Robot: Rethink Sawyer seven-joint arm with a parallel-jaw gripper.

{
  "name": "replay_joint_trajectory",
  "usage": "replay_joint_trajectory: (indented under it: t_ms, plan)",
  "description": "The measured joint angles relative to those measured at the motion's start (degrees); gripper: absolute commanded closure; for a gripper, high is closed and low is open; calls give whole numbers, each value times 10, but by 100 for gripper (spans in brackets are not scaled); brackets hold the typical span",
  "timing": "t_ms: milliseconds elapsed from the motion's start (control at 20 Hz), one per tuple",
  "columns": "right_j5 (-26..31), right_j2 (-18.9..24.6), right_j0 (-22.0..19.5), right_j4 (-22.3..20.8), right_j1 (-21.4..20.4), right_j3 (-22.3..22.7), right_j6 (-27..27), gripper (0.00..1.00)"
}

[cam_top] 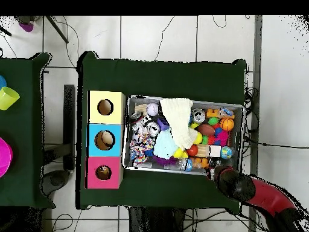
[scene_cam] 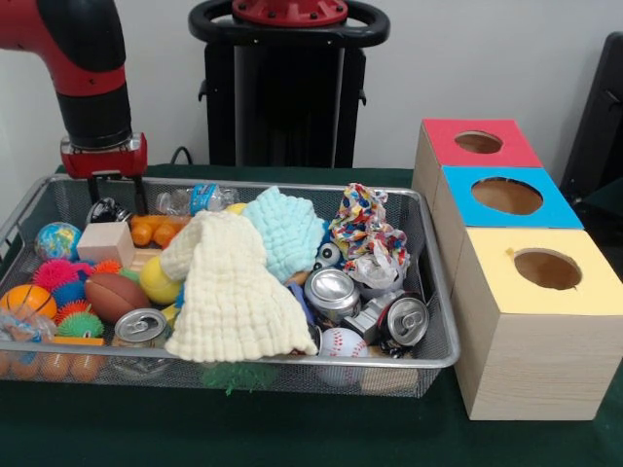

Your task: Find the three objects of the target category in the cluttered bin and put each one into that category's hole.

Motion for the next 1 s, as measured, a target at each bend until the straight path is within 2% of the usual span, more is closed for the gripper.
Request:
replay_joint_trajectory:
  t_ms: [600, 850, 1000]
  plan:
    - [0, -2, 5, -1, -1, 0, 0, 0]
    - [27, -17, 47, -1, 1, -23, 0, 0]
    - [77, -23, 81, 0, 5, -53, 0, 0]
